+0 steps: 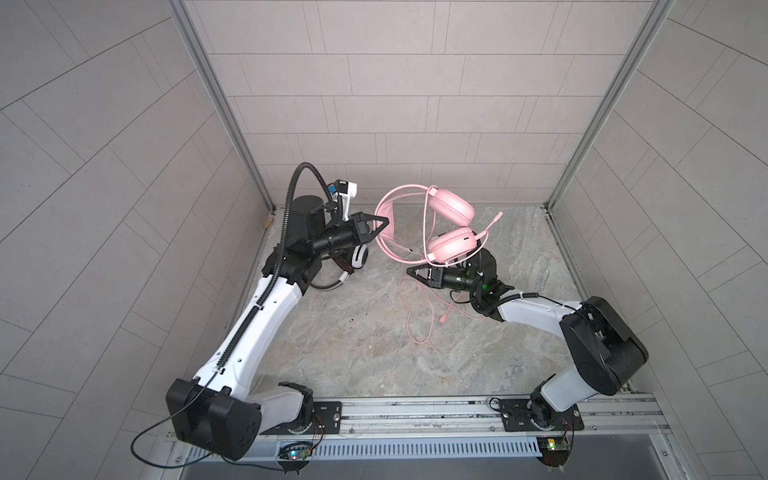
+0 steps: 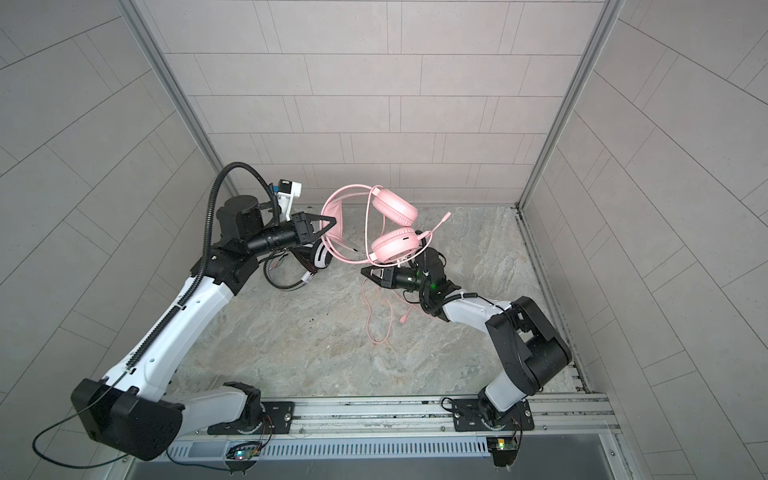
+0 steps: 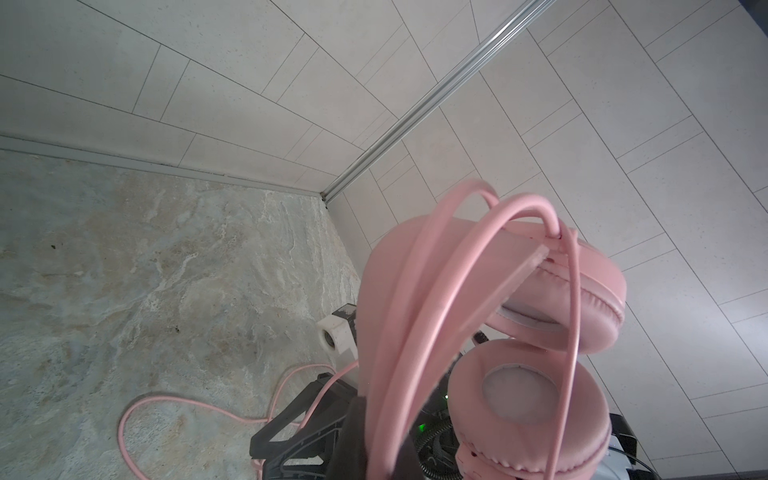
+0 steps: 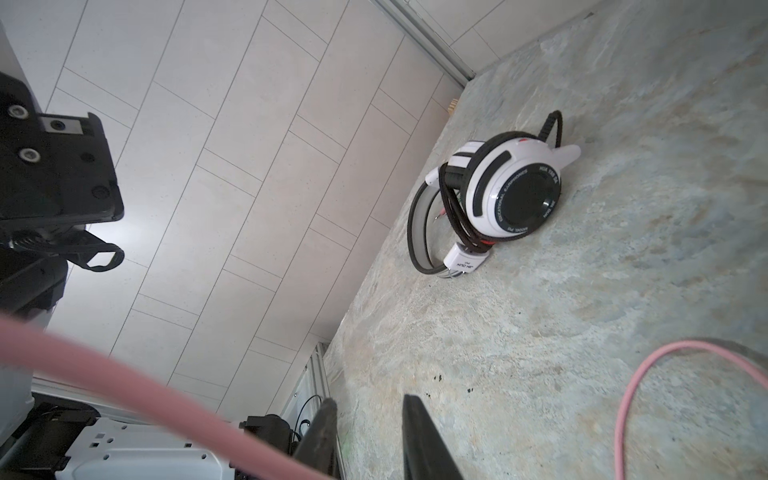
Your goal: Wrap the headphones
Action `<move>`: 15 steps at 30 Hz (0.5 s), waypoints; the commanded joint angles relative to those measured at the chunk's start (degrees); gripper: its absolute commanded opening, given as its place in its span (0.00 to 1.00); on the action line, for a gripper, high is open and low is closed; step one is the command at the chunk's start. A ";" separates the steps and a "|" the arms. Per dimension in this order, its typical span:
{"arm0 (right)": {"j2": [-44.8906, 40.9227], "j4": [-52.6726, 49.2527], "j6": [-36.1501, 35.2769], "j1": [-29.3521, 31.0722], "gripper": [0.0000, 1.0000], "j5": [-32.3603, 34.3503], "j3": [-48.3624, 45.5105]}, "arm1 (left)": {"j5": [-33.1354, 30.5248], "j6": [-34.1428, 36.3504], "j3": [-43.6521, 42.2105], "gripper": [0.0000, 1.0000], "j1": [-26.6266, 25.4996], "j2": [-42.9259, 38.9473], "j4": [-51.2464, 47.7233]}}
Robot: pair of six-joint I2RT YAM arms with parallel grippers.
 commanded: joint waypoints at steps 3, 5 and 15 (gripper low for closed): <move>6.39 15.36 7.76 0.27 0.31 -1.04 -2.19 | 0.16 -3.06 5.76 0.00 0.27 0.14 5.73; 9.06 19.57 9.65 0.29 0.33 -1.37 -2.73 | 0.00 -3.51 6.85 0.00 0.28 0.51 5.51; 13.68 33.65 18.75 -2.65 0.38 -3.20 -3.53 | -0.15 -3.62 5.66 0.00 0.34 0.83 4.96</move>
